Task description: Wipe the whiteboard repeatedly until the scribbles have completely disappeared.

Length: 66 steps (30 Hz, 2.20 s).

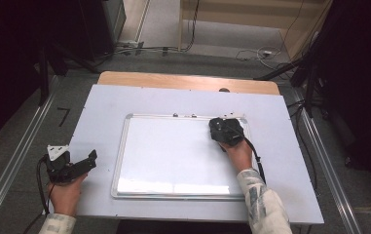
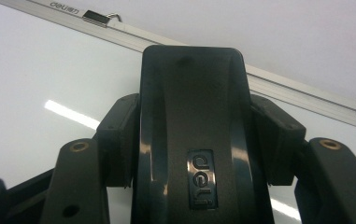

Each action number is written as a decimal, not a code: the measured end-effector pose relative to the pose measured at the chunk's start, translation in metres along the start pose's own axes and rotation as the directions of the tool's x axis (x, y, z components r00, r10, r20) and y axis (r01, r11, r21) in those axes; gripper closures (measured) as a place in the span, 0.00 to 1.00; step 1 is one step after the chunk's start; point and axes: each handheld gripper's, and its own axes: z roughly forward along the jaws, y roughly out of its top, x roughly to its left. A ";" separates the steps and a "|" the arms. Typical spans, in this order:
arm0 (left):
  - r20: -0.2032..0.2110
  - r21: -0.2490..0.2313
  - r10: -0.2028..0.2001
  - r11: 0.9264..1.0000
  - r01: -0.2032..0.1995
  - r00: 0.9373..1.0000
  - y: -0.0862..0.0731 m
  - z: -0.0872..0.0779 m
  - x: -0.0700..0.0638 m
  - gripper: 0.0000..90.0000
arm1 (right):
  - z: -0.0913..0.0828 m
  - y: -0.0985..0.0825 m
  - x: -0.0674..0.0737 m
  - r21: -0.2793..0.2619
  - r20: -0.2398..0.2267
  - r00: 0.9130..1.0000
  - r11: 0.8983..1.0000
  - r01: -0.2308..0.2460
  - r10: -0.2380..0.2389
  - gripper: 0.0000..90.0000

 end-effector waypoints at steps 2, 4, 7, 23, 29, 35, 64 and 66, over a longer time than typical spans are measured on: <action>0.000 0.000 0.000 1.000 0.000 1.000 0.000 0.000 0.000 0.10 | 0.000 -0.001 -0.002 0.000 0.003 1.000 1.000 -0.002 0.002 0.43; 0.000 0.000 -0.001 1.000 0.001 1.000 0.000 0.000 0.000 0.10 | -0.001 -0.001 -0.003 0.001 0.003 1.000 1.000 -0.001 0.001 0.43; -0.001 0.001 -0.002 1.000 0.002 1.000 0.000 0.000 0.000 0.10 | -0.001 -0.001 -0.005 0.004 0.003 1.000 1.000 -0.005 0.005 0.43; -0.003 0.002 -0.010 1.000 0.010 1.000 0.001 0.001 0.000 0.10 | -0.003 -0.004 -0.008 -0.015 -0.009 1.000 1.000 -0.005 0.005 0.43; -0.001 0.002 -0.010 1.000 0.010 1.000 0.001 0.001 0.001 0.10 | -0.006 -0.006 -0.009 -0.023 -0.002 1.000 1.000 -0.013 0.013 0.43; -0.001 0.000 -0.009 1.000 0.009 1.000 0.001 0.001 0.000 0.10 | -0.011 -0.011 -0.009 -0.026 -0.003 1.000 1.000 -0.015 0.015 0.43; 0.003 0.000 -0.013 1.000 0.013 1.000 0.001 0.001 0.000 0.10 | -0.067 -0.023 0.000 -0.087 -0.014 0.998 0.995 -0.054 0.053 0.43; 0.004 0.000 -0.013 1.000 0.013 1.000 0.001 0.001 0.000 0.10 | -0.071 -0.025 0.000 -0.090 -0.011 0.998 0.994 -0.054 0.054 0.43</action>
